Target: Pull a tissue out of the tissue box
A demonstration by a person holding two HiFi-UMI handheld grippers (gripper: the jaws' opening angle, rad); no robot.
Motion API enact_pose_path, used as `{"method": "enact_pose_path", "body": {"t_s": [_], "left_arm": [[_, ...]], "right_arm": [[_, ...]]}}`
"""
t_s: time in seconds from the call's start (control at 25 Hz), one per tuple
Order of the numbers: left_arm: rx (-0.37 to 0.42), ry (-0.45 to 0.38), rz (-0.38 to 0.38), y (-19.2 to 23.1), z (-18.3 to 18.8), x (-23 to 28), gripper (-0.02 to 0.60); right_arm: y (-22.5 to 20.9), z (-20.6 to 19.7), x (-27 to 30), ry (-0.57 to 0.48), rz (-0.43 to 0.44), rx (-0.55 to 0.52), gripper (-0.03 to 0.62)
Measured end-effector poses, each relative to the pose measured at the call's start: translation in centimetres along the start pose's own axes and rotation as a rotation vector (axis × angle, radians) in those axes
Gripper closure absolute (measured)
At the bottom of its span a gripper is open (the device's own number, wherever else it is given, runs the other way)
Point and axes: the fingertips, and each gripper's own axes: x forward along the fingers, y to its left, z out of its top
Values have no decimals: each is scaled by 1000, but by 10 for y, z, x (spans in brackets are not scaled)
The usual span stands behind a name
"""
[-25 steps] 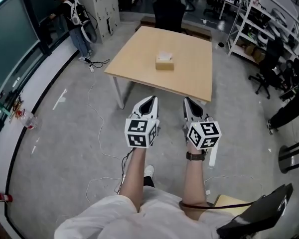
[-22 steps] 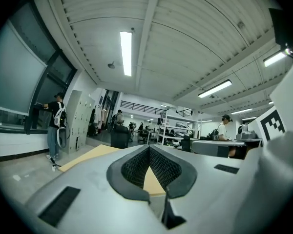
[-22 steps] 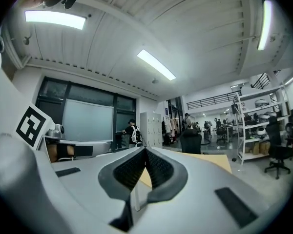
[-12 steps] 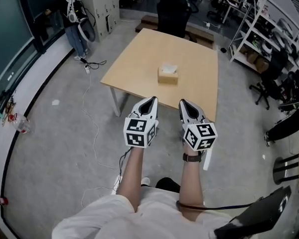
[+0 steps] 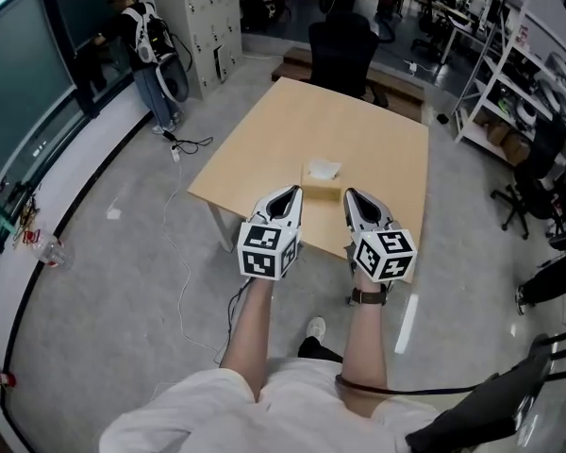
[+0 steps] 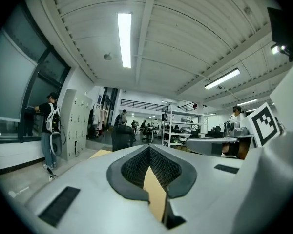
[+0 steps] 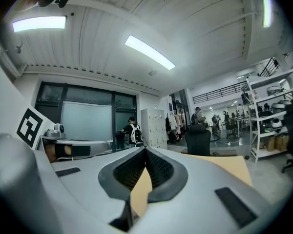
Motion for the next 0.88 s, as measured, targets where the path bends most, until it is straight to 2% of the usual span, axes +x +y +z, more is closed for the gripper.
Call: {"method": "enact_pose_path", "body": {"t_s": [0.12, 0.28, 0.4, 0.52, 0.64, 0.88], "left_arm": [[43, -24, 22, 2, 22, 50, 592], [62, -44, 56, 11, 38, 102, 592], [59, -38, 69, 12, 26, 132, 592], [69, 3, 83, 17, 2, 160, 592], [57, 25, 82, 32, -3, 187, 592], [54, 21, 38, 65, 0, 233, 592]], "right_arm": [[-49, 21, 26, -10, 36, 8, 591], [-102, 38, 55, -30, 53, 2, 591], [-129, 26, 72, -20, 58, 4, 591], [-147, 1, 94, 19, 73, 15, 591], [-160, -7, 115, 51, 84, 20, 591], [-200, -5, 146, 77, 5, -8, 591]]}}
